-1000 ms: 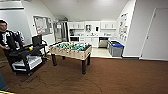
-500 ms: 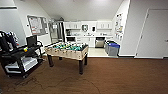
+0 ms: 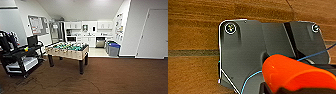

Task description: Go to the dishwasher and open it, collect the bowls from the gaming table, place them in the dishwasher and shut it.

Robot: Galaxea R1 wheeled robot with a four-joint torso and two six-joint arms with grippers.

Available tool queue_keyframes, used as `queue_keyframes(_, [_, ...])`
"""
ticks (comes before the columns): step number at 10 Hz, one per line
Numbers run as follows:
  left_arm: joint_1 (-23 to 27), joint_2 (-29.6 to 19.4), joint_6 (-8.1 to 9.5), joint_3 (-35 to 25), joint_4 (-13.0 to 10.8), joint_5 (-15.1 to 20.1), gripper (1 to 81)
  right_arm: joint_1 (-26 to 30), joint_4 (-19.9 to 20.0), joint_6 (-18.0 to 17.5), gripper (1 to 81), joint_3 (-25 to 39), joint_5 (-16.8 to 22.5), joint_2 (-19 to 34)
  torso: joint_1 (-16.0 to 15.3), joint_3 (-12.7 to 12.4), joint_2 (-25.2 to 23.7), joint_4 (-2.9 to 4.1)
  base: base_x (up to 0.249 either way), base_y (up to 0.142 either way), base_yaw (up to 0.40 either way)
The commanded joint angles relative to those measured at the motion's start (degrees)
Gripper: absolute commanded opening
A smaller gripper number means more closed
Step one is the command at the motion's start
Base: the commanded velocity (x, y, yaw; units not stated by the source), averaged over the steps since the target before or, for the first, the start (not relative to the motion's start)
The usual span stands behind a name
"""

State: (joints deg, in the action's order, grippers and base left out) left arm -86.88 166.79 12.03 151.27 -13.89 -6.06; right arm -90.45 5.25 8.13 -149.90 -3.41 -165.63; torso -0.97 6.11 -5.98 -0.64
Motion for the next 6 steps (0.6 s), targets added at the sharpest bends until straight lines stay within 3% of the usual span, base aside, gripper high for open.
queue_keyframes(1, [2.72, -0.49, -0.08, 0.08, -0.35, 2.37, 1.0, 2.69, -0.77, 0.13, 1.0, 0.23, 3.06, 0.28, 0.00, 0.00, 0.00, 0.00, 0.000, 0.000, 0.000])
queue_keyframes(3, [2.72, -0.49, -0.08, 0.08, -0.44, 2.37, 1.0, 2.69, -0.86, 0.13, 1.0, 0.23, 3.06, 0.28, 0.00, 0.02, 0.00, 0.00, 0.000, 0.000, 0.000])
queue_keyframes(6, [2.72, -0.31, -0.17, 0.16, -0.62, 2.37, 1.0, 2.60, -0.86, 0.13, 1.0, 0.23, 3.06, 0.28, 0.15, -0.02, -0.06, 0.00, 0.098, 0.000, 0.000])
